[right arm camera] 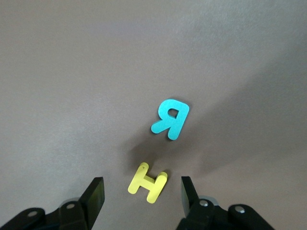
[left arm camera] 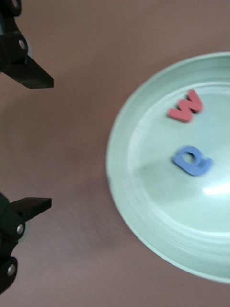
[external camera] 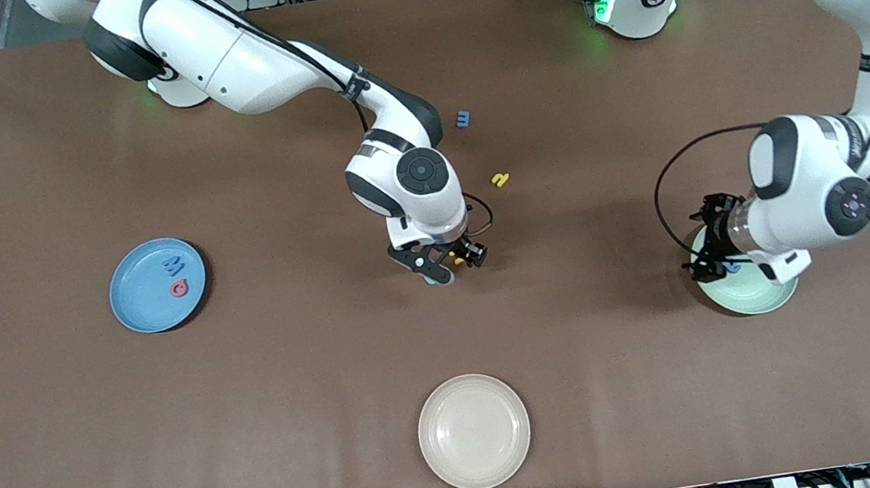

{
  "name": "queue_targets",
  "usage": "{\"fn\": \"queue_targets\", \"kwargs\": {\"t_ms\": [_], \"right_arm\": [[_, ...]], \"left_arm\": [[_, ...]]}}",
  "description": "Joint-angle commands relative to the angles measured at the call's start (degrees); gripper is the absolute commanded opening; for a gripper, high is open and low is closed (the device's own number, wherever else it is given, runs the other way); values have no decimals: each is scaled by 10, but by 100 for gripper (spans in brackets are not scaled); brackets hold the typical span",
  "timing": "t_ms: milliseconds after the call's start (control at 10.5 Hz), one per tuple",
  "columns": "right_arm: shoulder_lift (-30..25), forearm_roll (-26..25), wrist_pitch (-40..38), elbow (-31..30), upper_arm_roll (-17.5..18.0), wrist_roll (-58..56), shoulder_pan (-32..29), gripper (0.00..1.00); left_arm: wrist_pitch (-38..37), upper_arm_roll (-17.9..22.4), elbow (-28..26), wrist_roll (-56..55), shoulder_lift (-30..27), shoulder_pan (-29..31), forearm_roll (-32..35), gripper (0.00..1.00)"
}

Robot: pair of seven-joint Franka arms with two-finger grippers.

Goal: Sort uppercase to blue plate, lowercase to green plate
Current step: 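Lower the right gripper onto the yellow H while the left gripper returns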

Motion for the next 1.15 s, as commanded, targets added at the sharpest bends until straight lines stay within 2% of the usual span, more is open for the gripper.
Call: {"fn": "queue_targets", "kwargs": {"t_ms": [0, 287, 573, 860, 1051], "right_arm": [[34, 10, -9, 52, -2, 3, 11, 74], [42, 9, -3, 53, -3, 3, 16, 73], [47, 7, 2, 54, -4, 3, 21, 65], [47, 4, 1, 53, -5, 0, 23, 51], [47, 2, 1, 50, -6, -2, 24, 50]], "left_arm": [[26, -34, -92, -8, -70, 5, -8, 100], [26, -75, -109, -45, -71, -4, -5, 100], [26, -76, -109, -57, -67, -28, -1, 100], [26, -76, -110, -57, -56, -50, -1, 100], [26, -76, -112, -57, -57, -58, 1, 100]]}}
